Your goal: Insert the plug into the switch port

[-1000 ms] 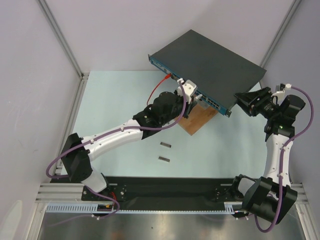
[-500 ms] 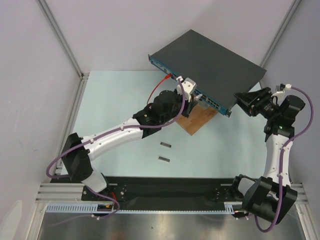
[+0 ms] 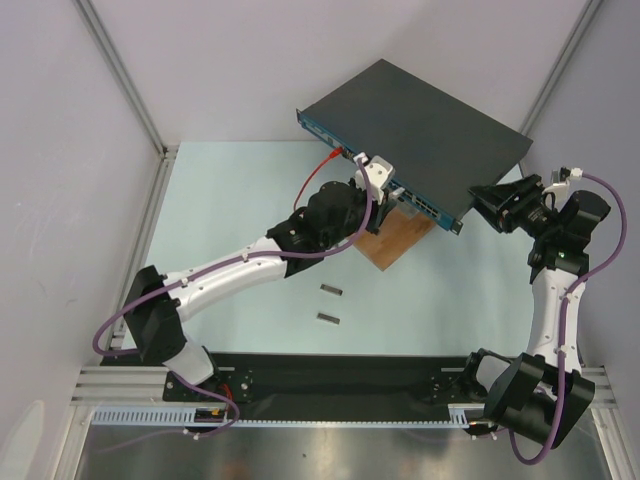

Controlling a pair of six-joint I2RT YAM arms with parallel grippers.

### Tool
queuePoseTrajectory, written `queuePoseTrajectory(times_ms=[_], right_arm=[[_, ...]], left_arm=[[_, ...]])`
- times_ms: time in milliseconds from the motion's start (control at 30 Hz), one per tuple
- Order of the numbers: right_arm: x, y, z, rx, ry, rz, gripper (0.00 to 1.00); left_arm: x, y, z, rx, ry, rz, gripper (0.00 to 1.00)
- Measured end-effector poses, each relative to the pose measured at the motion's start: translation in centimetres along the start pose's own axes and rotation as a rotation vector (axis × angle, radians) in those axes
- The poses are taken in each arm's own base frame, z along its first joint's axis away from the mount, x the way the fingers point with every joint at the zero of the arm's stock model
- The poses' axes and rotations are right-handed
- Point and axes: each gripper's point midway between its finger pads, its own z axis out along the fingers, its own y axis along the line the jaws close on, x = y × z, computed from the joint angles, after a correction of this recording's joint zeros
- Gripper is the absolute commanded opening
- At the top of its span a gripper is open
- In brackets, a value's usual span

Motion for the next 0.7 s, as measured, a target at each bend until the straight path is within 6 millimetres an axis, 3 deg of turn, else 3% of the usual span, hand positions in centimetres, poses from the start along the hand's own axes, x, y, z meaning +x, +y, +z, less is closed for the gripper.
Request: queuePoseTrajectory(times_ms=[700], right_arm=[[0.02, -0.01, 0.0, 0.0, 0.001, 0.002, 0.0]], left_arm=[[-0.11, -0.28, 0.84, -0.007, -0.036, 0.028, 0.0]])
